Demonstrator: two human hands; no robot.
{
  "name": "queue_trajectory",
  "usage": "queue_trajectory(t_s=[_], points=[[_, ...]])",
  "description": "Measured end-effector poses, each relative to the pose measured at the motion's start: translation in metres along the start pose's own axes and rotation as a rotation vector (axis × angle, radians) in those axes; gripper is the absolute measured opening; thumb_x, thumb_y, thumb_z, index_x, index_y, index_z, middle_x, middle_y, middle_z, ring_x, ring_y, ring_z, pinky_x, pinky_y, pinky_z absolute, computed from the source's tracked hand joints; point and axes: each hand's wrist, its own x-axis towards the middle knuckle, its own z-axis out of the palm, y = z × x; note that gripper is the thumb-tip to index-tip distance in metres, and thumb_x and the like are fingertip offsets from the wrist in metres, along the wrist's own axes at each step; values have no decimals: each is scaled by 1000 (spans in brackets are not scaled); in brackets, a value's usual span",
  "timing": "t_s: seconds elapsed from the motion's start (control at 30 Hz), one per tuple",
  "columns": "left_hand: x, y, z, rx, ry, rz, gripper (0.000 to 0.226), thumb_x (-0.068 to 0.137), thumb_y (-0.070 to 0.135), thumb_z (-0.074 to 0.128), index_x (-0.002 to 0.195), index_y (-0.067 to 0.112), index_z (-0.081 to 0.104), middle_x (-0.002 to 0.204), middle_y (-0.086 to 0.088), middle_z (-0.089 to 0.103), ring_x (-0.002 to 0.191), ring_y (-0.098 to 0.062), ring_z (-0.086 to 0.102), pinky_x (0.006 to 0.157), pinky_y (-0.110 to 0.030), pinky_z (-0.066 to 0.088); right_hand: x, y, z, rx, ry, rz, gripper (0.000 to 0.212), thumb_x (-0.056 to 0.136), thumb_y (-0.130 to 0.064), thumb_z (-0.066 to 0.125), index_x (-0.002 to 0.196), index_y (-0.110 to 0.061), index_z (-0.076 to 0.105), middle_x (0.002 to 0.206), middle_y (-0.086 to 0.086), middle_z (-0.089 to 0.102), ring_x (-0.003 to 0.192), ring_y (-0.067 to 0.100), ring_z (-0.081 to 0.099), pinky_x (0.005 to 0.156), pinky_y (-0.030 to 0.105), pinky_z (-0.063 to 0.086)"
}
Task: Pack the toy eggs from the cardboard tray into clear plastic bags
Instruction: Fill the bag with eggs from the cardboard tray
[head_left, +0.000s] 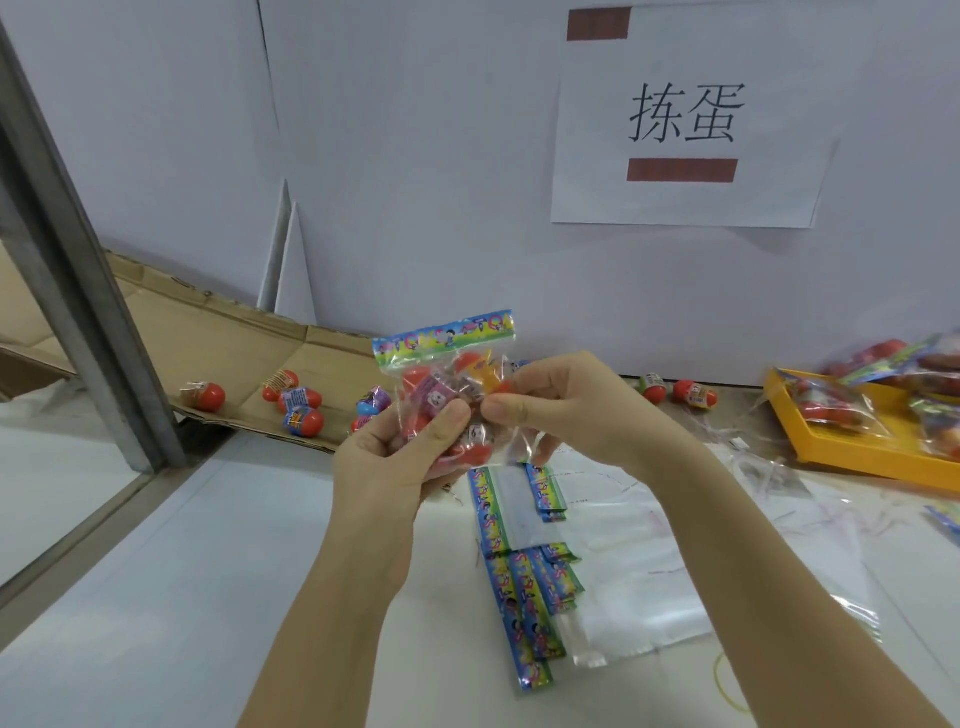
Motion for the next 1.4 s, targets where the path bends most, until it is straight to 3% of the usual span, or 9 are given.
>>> queue_trajectory(t_s=[0.1,0.2,0.3,0.5,0.67,0.87,1.13,1.27,1.4], points=[[5,2,-2,-157,-23,-71,42,63,32,73,98,9,74,86,-12,75,82,-26,74,79,-41,60,0,1,-1,123,70,-13,20,69,-47,68,77,-31,75,75,8,71,58,15,60,51,28,56],[7,-1,-4,-102,-1,-46,41,72,27,68,104,2,72,92,-18,75,89,-29,73,81,-38,60,-1,1,-4,169,67,-6,18,79,-38,66,87,-24,72,70,-6,70,60,20,63,51,29,56],[4,-4,-3,-45,8,20,45,71,29,69,106,2,72,99,-18,74,89,-25,72,76,-29,60,-2,-1,-3,231,42,-2,30,73,-42,68,91,-18,72,82,5,74,75,36,69,52,28,55],[1,-7,2,-6,70,114,43,58,36,75,92,9,75,79,-7,76,70,-14,70,66,-25,60,-1,-2,3,271,22,5,34,65,-34,74,92,-13,72,83,10,73,68,19,69,54,27,55],[0,-8,3,-31,102,145,38,61,31,75,90,7,74,78,-6,76,69,-13,71,63,-20,57,1,-2,5,274,25,14,16,77,-20,77,90,-12,73,84,13,73,67,20,68,54,27,55],[1,-6,1,-99,-10,37,26,62,32,74,81,16,80,87,-9,77,78,-19,74,65,-24,58,-1,-4,-3,346,70,11,34,62,-26,80,91,-10,73,80,10,74,66,20,70,54,29,57],[1,-8,2,-4,51,138,19,60,34,73,70,20,79,73,-3,75,66,-14,72,62,-23,59,0,-1,-4,346,44,31,30,58,-31,83,84,-16,76,84,12,75,69,23,70,61,30,59],[2,-8,2,-27,126,192,20,58,35,75,69,19,78,73,-3,75,70,-13,71,67,-22,58,1,0,-6,319,20,104,49,58,-38,83,96,-10,73,89,8,75,72,22,70,61,27,57],[1,-7,2,-34,60,134,18,61,33,74,71,18,78,75,-4,75,67,-13,71,60,-21,57,1,0,-5,276,30,118,46,58,-40,80,89,-7,74,87,11,75,71,24,68,59,26,56]])
